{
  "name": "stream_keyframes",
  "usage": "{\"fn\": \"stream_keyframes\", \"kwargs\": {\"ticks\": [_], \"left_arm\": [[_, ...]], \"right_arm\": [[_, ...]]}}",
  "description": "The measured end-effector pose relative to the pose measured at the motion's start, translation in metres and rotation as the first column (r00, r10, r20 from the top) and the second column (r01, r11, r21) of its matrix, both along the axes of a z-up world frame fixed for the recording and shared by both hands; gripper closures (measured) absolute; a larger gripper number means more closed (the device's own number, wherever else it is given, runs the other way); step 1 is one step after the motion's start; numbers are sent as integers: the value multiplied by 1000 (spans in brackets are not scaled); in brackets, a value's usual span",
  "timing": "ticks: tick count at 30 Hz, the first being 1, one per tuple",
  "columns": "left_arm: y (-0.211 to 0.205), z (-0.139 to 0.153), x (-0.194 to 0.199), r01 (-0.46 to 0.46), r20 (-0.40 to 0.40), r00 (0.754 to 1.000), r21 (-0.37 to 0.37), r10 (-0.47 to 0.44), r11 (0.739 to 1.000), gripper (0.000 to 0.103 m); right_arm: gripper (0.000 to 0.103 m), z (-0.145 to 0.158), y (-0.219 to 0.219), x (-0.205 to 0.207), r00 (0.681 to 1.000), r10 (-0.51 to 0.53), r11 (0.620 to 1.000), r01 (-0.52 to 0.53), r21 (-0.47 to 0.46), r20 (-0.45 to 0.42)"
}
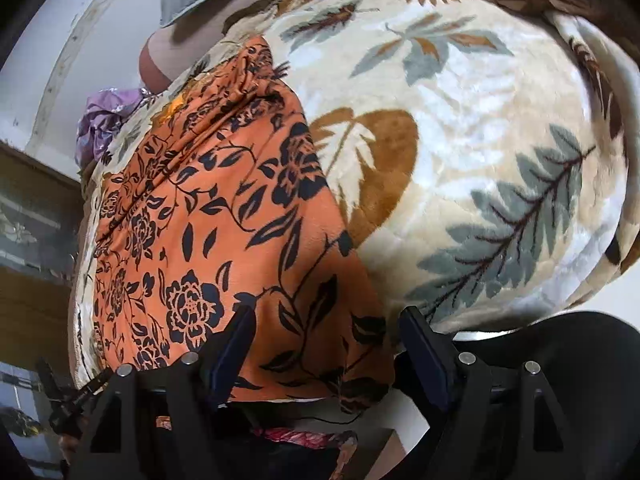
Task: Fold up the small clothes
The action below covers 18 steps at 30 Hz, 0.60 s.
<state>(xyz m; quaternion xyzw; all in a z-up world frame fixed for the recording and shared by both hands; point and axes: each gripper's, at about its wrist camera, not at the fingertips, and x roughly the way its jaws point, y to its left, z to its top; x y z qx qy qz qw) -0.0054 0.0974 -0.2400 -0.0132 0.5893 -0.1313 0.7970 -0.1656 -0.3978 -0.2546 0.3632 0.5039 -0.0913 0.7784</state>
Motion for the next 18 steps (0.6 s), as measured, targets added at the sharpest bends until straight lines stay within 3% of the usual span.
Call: {"fn": "stream_keyframes", "kwargs": {"ticks": [3,10,11,13,16,18], "left_arm": [[2,2,-1,-7,-11,1000,-53,7,999,45],[-14,3,-11,57,10,998,-12,-57,998,45],[-13,4,-12,58,13,998,-19,-58,998,46],[-9,5,-15,53,25,998,-29,-52,998,58],[0,4,-10,29,17,999,-32,-28,999,68],[4,6,-11,24,16,1000,-54,-23,998,68]], "right_arm": [[26,-3,0,-1,1000,0,1000,0,5,-10],[27,-21,3,1,999,-4,1000,5,19,-50],[27,-25,6,1,999,2,999,0,36,-51],[30,-29,10,1,999,4,999,-1,41,-54],[37,-29,17,2,998,10,1000,-9,2,-57],[54,-23,22,2,997,40,999,-42,-24,-65]]}}
